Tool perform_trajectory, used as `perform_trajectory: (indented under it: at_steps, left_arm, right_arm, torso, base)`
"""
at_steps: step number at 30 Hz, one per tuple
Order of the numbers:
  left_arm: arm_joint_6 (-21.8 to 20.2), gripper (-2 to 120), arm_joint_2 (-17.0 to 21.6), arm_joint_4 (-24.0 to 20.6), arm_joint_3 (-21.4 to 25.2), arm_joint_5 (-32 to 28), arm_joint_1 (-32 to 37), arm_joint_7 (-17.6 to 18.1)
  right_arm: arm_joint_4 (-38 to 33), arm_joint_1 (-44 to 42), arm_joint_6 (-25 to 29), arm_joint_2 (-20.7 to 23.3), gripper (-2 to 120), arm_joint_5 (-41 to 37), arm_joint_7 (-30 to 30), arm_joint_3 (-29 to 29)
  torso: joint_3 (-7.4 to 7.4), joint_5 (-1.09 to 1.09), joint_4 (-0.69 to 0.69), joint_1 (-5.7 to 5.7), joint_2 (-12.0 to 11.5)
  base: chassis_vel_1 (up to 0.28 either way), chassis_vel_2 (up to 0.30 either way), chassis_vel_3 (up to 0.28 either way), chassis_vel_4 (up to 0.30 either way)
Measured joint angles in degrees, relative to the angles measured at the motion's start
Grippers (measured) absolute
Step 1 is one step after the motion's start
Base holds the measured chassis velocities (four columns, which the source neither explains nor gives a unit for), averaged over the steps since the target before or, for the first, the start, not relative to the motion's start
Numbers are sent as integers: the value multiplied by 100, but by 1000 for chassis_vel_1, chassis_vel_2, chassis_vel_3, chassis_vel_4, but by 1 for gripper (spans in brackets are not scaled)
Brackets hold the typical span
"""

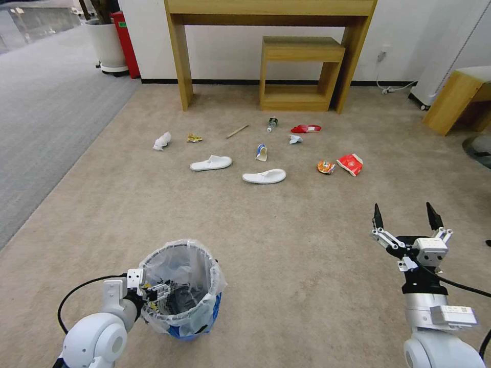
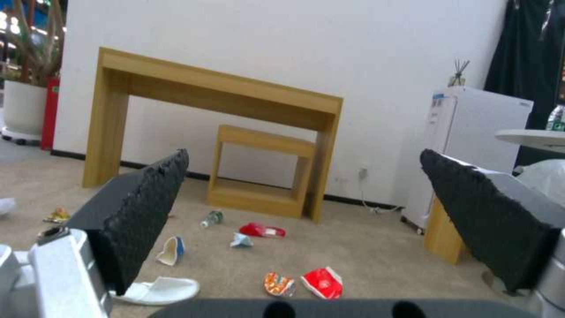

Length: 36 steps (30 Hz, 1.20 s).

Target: Pick up the trash bin and place the garbage on the floor into it.

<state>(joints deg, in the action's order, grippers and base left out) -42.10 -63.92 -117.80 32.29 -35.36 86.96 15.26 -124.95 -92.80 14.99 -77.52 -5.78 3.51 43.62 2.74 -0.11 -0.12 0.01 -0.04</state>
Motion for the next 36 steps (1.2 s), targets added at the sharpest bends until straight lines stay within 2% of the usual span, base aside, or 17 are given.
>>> perform_trajectory:
  at_steps: [1,4,5,8,10,13,17,20,23,29,36]
  left_arm:
    - [0,82,0,0,0,0,0,0]
    - [0,70,28,26,5,-21,-16,9]
    - [0,70,28,26,5,-21,-16,9]
    - [2,54,37,55,19,-25,-27,64]
    - [2,51,37,58,21,-27,-27,91]
    - [4,36,37,58,23,-33,-26,159]
    - [6,28,38,57,27,-48,-21,185]
    - [11,11,37,54,38,-83,-17,197]
    - [11,4,32,50,49,-99,-14,188]
    - [2,3,-5,35,78,-160,-2,264]
    - [-14,1,-199,-65,310,-521,9,450]
  right_arm:
    - [0,0,0,0,100,0,0,0]
    - [7,23,-20,-4,100,4,0,-7]
    - [7,23,-20,-4,100,4,0,-7]
    - [30,37,-21,-8,100,6,0,-8]
    - [35,38,-21,-12,100,6,0,-8]
    - [46,39,-21,-20,100,12,0,-18]
    - [47,44,-21,-26,100,16,0,-22]
    - [47,43,-21,-28,100,27,0,-24]
    - [49,37,-21,-29,100,35,0,-23]
    - [49,34,-21,-29,100,42,0,-23]
    - [77,36,-18,-29,100,41,37,-45]
  torso:
    - [0,0,0,0,0]
    - [0,0,0,0,0]
    - [0,0,0,0,0]
    - [0,0,0,0,0]
    - [0,0,0,0,0]
    - [0,0,0,0,0]
    - [0,0,0,0,0]
    - [0,0,0,0,0]
    - [0,1,0,0,0]
    - [0,-1,0,0,0]
    - [0,-4,-1,0,0]
  base:
    - [0,0,0,0]
    - [0,0,0,0]
    - [0,0,0,0]
    - [0,0,0,0]
    - [0,0,0,0]
    - [0,0,0,0]
    - [0,0,0,0]
    - [0,0,0,0]
    - [0,0,0,0]
    - [0,0,0,0]
    - [0,0,0,0]
